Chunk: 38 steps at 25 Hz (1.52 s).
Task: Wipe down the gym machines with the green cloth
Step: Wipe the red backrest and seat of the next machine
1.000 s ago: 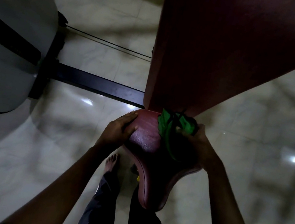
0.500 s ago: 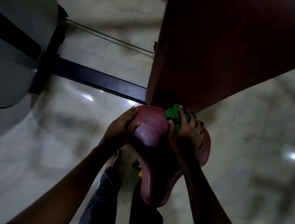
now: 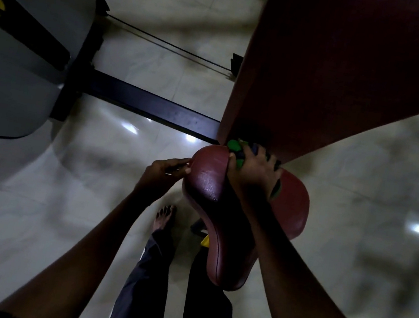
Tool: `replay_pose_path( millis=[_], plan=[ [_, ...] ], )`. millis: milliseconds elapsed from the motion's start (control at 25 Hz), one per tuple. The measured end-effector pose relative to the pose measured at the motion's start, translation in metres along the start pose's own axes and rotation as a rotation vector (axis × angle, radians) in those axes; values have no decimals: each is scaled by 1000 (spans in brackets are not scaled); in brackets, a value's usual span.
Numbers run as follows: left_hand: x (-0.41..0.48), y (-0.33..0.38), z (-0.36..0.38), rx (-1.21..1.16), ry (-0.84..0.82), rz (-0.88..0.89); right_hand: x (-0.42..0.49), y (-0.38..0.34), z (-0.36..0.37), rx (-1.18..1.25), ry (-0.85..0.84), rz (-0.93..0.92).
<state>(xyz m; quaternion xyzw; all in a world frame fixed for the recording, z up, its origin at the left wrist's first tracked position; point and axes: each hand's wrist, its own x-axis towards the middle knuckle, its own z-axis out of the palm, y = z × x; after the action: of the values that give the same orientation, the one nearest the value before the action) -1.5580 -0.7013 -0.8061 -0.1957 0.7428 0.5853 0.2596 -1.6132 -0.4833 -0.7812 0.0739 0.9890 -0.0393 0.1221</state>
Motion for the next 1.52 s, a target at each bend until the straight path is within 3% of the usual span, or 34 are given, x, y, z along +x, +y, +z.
replay_pose_path(
  millis=[200, 320, 480, 680, 880, 1080, 1160, 1240, 1360, 1520],
  plan=[
    [-4, 0, 6, -261, 26, -80, -33, -6, -7, 48, 78, -78],
    [-2, -10, 1, -351, 75, -171, -8, -12, -9, 114, -1, -90],
    [-5, -33, -17, -358, 164, -200, 13, -39, 3, 94, -134, -142],
    [-1, -39, -30, -340, 232, -207, -17, -43, 7, 53, 97, -513],
    [9, -33, -36, -299, 285, -184, -3, -70, 9, -48, 41, -449],
    [10, -29, -40, -262, 394, -159, -43, -50, -3, 36, -64, -723],
    [8, -17, -26, -168, 323, -81, -30, -37, -4, 5, -64, -646],
    [11, -5, -10, -108, 256, -27, -12, -15, -6, -27, -90, -414],
    [22, 17, 2, -135, 237, -97, -12, 24, -11, 86, -150, -83],
    [29, 32, 24, 86, 174, 32, -32, 14, -4, 75, -85, -35]
  ],
)
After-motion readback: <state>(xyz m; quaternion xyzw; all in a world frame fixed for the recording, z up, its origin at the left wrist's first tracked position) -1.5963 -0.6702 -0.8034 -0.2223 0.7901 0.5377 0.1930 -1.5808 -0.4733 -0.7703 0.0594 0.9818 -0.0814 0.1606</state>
